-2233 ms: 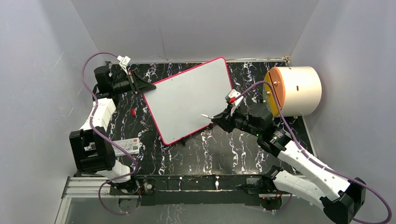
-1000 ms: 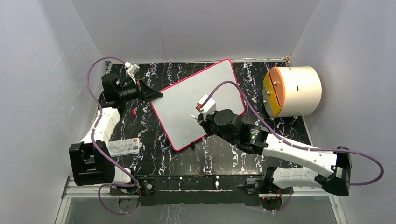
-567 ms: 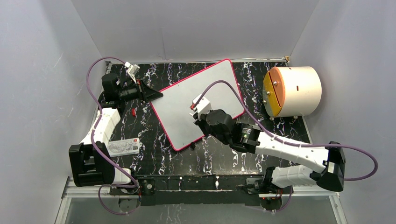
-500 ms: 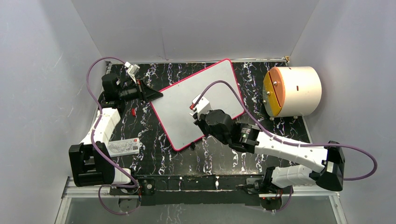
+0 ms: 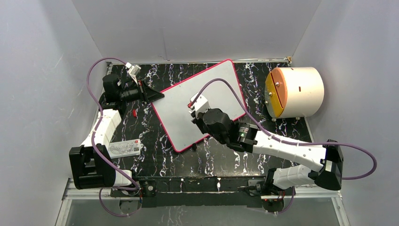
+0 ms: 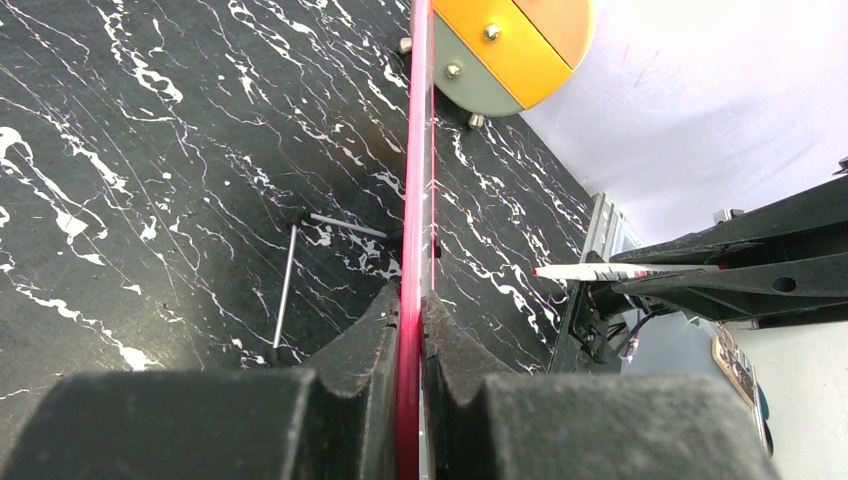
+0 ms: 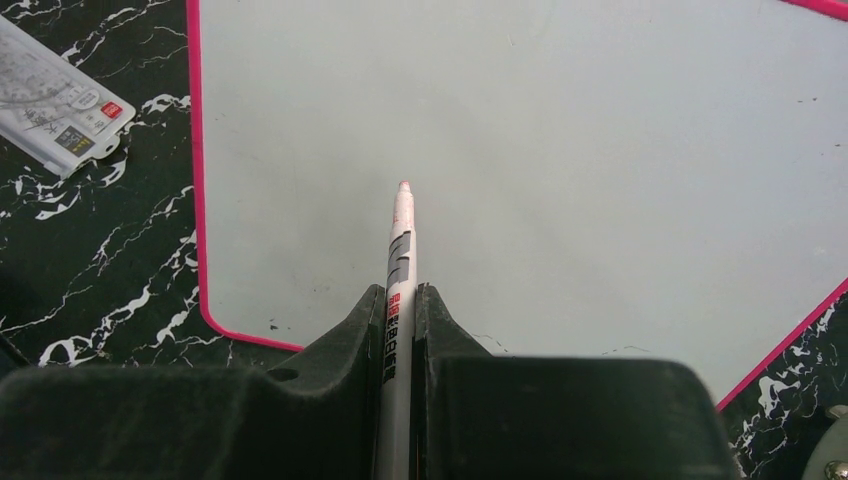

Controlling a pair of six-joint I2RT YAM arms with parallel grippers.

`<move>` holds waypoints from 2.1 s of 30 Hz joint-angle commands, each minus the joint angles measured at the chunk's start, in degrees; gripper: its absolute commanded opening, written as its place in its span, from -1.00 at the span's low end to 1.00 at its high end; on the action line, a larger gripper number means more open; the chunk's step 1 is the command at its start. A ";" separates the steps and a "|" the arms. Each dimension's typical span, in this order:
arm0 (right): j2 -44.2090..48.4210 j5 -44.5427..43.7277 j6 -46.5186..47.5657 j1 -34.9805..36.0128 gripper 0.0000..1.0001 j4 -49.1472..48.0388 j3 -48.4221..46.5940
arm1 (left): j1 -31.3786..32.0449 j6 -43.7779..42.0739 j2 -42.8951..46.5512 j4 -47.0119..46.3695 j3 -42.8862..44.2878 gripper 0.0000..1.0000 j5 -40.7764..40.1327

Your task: Write a sentence on the whiteboard

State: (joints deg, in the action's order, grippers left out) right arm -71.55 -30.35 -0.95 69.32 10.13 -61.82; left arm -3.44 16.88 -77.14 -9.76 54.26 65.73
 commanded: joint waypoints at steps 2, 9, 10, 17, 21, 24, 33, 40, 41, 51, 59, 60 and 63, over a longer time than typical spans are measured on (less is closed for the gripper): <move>-1.49 -3.48 0.86 1.14 -1.00 -2.15 -4.69 | 1.07 -2.03 -0.03 5.63 -1.44 -1.00 -2.16; -4.76 -6.78 0.86 3.33 -1.00 -0.05 -8.61 | 1.18 -2.46 0.34 6.06 -1.35 -1.00 -3.41; -5.29 -7.38 0.86 3.77 -1.00 0.13 -9.19 | 1.17 -2.55 0.29 6.11 -1.35 -1.00 -3.44; -7.72 -8.74 3.02 4.60 -1.00 -0.32 -11.87 | 1.59 -3.31 0.75 6.58 -1.42 -1.00 -3.69; -9.56 -9.35 2.13 4.77 -1.00 1.95 -14.64 | 1.79 -3.82 0.89 7.07 -1.38 -1.00 -3.77; -11.25 -9.37 1.78 4.84 -1.00 3.83 -16.74 | 1.75 -4.27 1.04 7.36 -1.35 -1.00 -4.04; -14.33 -8.86 1.43 4.85 -1.00 5.42 -19.92 | 1.77 -4.58 0.90 7.62 -1.26 -1.00 -4.36; -16.17 -8.08 1.65 4.86 -1.00 6.27 -21.59 | 1.85 -4.92 0.93 7.62 -1.20 -1.00 -4.17; -16.43 -8.08 1.65 4.85 -1.00 6.60 -21.89 | 1.83 -5.01 0.94 7.59 -1.18 -1.00 -4.32; -18.51 -8.15 1.68 4.70 -1.00 8.41 -24.13 | 1.82 -5.02 0.96 7.65 -1.17 -1.00 -4.33; -20.79 -8.37 1.39 4.60 -1.00 11.50 -27.19 | 1.81 -5.02 1.02 7.58 -1.18 -1.00 -4.07; -20.89 -8.32 1.39 4.60 -1.00 11.51 -27.25 | 1.83 -5.02 1.03 7.58 -1.18 -1.00 -4.12; -21.23 -8.00 1.39 4.51 -1.00 11.14 -27.64 | 1.82 -5.10 1.12 7.59 -1.26 -1.00 -4.22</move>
State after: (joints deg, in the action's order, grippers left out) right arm -92.73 -37.95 0.84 73.91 21.61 -86.15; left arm -2.87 14.92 -76.05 -8.05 54.26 63.86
